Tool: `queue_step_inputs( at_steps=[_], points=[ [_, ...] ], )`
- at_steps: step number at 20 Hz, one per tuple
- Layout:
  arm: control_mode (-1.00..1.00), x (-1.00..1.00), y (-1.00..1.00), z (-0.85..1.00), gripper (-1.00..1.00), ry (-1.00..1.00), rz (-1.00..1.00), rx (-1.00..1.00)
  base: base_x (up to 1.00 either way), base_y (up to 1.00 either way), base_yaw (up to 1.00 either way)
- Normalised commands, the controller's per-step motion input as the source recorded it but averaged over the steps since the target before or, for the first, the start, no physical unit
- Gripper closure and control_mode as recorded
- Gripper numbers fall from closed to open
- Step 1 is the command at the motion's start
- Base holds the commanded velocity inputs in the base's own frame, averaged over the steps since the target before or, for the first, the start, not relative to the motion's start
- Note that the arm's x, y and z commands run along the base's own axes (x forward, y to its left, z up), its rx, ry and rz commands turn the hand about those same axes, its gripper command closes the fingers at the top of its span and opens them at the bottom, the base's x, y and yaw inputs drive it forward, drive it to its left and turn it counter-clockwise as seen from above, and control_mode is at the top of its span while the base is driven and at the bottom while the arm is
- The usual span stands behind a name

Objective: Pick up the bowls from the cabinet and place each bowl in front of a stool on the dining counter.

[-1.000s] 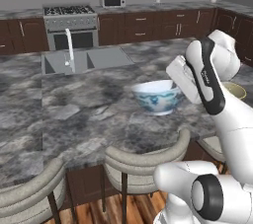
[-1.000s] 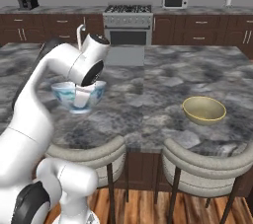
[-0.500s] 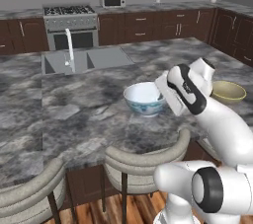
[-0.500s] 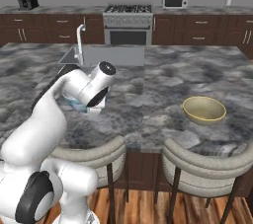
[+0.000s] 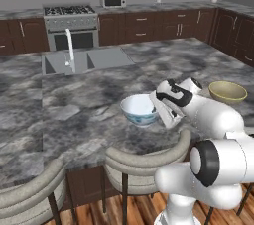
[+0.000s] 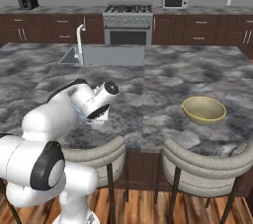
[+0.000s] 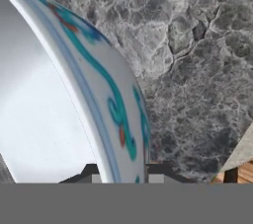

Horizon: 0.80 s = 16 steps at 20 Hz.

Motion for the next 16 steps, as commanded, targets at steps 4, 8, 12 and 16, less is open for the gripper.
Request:
queue_step_inputs(
  at_steps=[4,8,12,16],
  points=[
    [-1.00,0.36,0.00,-0.64,1.00,0.00,0.00,0.08,0.00,0.00,0.00],
    [-1.00,0.28,0.00,-0.46,1.00,0.00,0.00,0.03,0.00,0.00,0.00],
    [-1.00,0.08,0.00,-0.04,1.00,0.01,0.00,0.00,0.00,0.00,0.00],
    [-1.00,0.00,0.00,0.00,-1.00,0.00,0.00,0.00,0.00,0.00,0.00]
  ],
)
